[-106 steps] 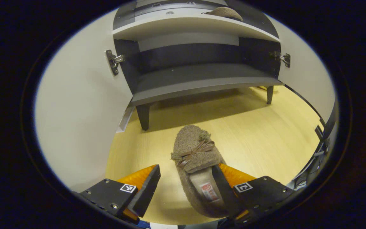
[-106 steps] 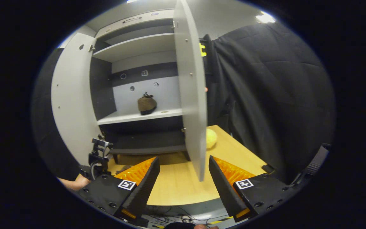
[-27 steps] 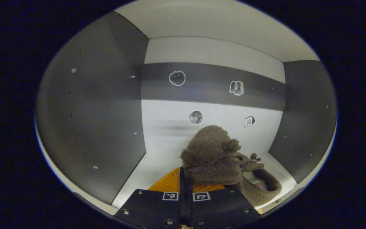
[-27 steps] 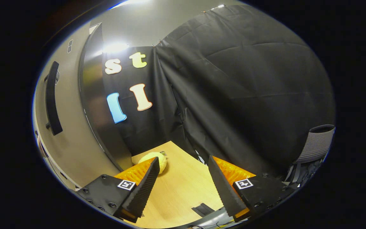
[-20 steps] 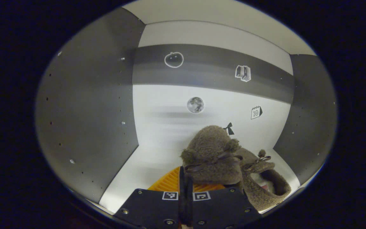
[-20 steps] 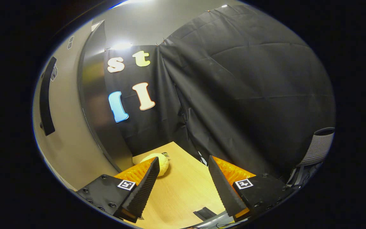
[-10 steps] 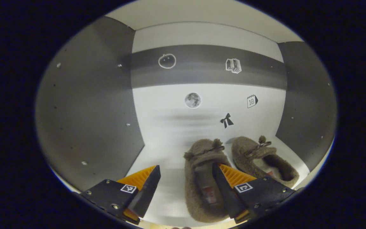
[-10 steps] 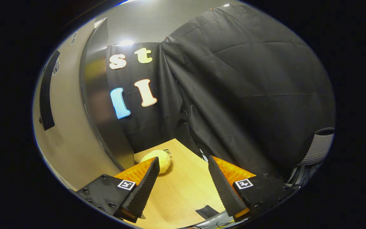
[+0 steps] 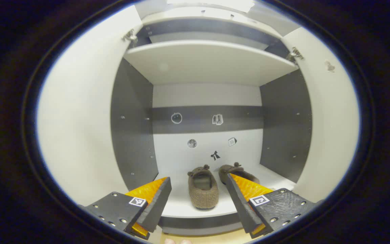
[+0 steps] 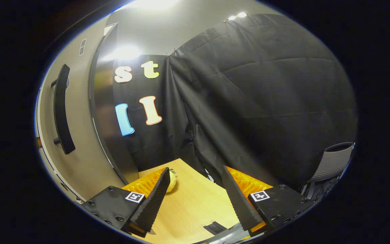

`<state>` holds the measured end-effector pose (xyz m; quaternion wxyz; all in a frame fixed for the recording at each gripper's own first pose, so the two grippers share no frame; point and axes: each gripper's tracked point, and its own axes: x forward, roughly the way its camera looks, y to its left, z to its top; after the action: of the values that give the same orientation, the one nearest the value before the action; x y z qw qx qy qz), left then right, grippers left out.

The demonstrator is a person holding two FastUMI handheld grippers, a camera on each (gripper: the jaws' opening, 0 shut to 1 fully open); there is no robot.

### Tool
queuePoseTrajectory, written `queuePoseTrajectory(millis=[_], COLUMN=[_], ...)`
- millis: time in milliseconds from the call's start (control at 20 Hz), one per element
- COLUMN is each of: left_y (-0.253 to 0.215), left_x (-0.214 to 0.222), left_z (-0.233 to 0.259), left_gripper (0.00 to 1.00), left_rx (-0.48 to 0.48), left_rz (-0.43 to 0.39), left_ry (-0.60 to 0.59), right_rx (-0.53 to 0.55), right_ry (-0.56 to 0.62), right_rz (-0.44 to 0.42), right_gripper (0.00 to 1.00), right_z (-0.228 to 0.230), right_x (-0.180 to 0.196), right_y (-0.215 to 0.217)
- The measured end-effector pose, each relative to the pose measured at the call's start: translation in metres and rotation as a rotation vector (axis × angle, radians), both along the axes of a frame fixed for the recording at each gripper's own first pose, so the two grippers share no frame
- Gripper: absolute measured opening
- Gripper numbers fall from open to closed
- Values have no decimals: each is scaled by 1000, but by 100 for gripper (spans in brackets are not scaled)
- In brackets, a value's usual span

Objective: Grab one shoe with the right hand and put it into the shoe cabinet, grab the other shoe with the left hand and put it into the shoe cabinet; then close the right door with the right hand and the left door with the left hand.

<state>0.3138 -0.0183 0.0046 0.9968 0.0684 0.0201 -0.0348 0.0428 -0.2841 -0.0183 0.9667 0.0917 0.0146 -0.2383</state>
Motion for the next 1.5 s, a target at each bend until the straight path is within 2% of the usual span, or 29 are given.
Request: queuePoseTrajectory(millis=[150,200,300,350,400,450,500,650,700,750,900,950,1000,1050,1200,1450,1500], left_y=[0,-1,1,6,9,13,18,29,33,35,37,37,36,33,9,-30,-36], left_x=[-53,-71,-98,-111,-122,-133,-147,-181,-194,-207,-238,-243,-248,-252,-261,-275,-276], left_z=[10,11,10,7,5,2,-5,-36,-43,-48,-59,-60,-61,-61,-62,-72,-73], left_gripper=[100,100,100,97,94,100,94,94,100,94,94,94,94,94,94,94,94], left_rx=[-51,-66,-79,-80,-72,-63,-59,-86,-108,-128,-143,-134,-121,-116,-135,-129,-129], left_rz=[-29,-39,-52,-46,-40,-30,-17,25,50,69,136,166,197,223,254,267,255], left_ry=[-28,-44,-66,-73,-87,-98,-117,-77,-61,-54,-37,-28,-21,-22,-24,-7,-7], right_rx=[-23,-28,-32,-39,-59,-85,-106,-82,-67,-62,-42,-35,-27,-18,-2,19,15], right_ry=[-15,-25,-41,-43,-44,-45,-48,-107,-124,-134,-161,-176,-190,-202,-234,-228,-218], right_rz=[-24,-30,-29,-23,-14,-5,3,48,62,65,106,120,143,172,276,480,512], right_gripper=[98,92,92,97,97,92,92,98,97,97,96,92,92,96,96,96,92], right_z=[20,28,40,45,51,59,66,84,85,84,97,101,105,108,119,119,117], right_x=[-15,-20,-28,-31,-33,-34,-32,-26,-24,-26,-18,-15,-12,-7,8,36,39], right_y=[3,5,14,19,24,27,28,27,22,18,-2,-5,-5,-4,7,51,61])
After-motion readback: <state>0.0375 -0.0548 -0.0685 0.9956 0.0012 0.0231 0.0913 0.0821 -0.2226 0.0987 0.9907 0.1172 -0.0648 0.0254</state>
